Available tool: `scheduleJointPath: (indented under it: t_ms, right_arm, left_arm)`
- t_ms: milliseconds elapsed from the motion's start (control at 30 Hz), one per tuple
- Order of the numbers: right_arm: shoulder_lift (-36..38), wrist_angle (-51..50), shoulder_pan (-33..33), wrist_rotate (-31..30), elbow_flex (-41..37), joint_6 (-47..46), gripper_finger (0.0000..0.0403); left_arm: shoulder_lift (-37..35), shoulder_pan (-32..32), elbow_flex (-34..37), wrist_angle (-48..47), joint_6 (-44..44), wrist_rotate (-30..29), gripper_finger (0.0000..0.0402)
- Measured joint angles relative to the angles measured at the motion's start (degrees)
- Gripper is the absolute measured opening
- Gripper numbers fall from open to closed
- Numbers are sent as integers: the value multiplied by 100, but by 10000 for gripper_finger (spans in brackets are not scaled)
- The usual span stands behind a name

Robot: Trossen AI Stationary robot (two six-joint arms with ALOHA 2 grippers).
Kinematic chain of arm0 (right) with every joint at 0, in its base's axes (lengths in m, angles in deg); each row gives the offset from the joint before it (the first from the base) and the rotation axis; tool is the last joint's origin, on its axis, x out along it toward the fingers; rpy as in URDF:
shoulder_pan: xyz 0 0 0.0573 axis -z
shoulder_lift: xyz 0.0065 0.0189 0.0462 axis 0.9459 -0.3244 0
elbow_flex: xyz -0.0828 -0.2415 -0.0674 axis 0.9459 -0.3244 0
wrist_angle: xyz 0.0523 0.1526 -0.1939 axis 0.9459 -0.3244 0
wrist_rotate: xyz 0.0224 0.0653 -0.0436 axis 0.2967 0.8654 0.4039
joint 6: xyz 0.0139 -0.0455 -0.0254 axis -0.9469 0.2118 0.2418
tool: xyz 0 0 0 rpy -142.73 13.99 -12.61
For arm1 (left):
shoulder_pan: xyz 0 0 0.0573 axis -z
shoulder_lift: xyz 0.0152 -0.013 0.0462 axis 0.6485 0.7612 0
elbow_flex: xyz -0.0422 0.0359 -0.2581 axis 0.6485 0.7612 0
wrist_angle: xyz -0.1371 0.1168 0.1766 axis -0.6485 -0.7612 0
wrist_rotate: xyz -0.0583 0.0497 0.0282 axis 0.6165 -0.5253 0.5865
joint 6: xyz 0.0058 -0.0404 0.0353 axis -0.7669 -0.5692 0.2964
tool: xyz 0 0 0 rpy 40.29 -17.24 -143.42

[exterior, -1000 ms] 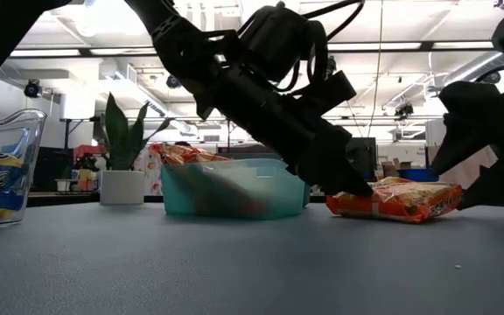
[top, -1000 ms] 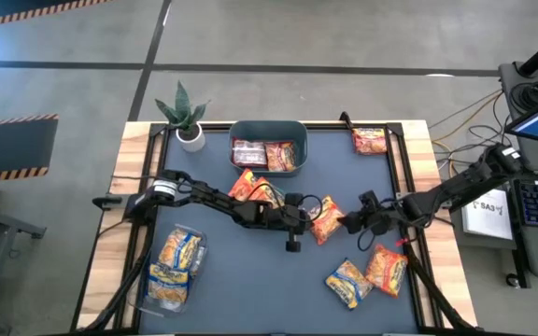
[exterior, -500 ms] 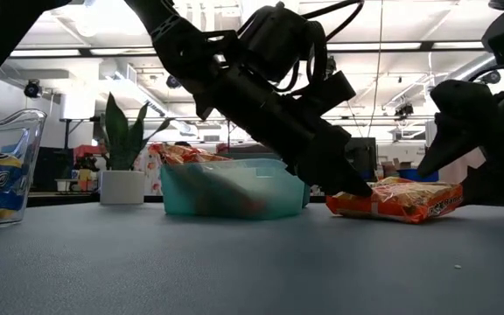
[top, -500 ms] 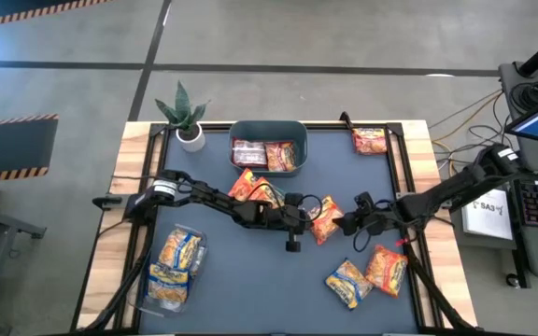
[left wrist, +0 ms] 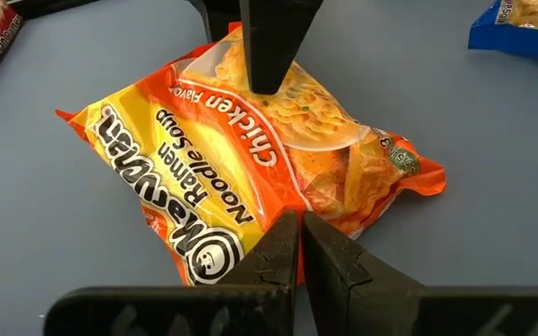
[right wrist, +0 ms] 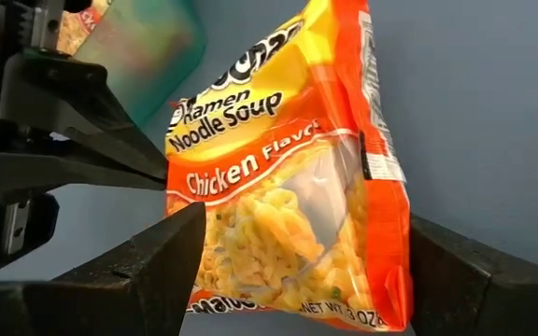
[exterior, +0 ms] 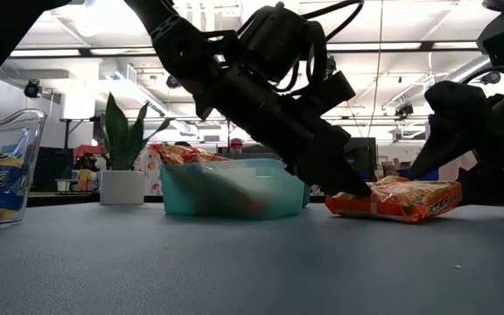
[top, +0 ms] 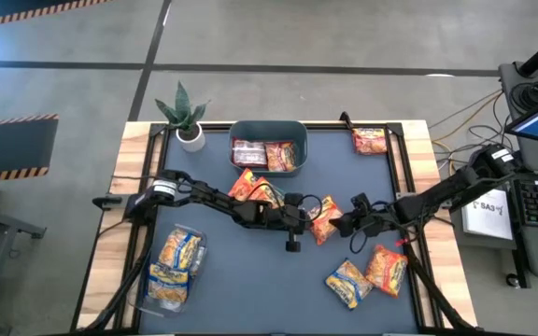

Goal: Sort Maruchan noodles
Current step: Put the orange noodle pack into the green bin

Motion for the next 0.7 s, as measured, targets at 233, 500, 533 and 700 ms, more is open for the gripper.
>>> scheduleJointPath:
  t_ms: [233,500,533,700]
  right_arm:
    - [0,49,0,-16,0,6,292]
    - [0,63,0,-19,0,2,289]
    - [0,69,0,-19,0,6,289]
    - [0,78,0,12,0,74,289]
  left_arm:
    - [0,0,0,0,-1,2,0]
    - [0,0,0,1,-2,2,0]
    - [0,0,1,1,-2,2,0]
    - [0,0,2,2,-2,2,0]
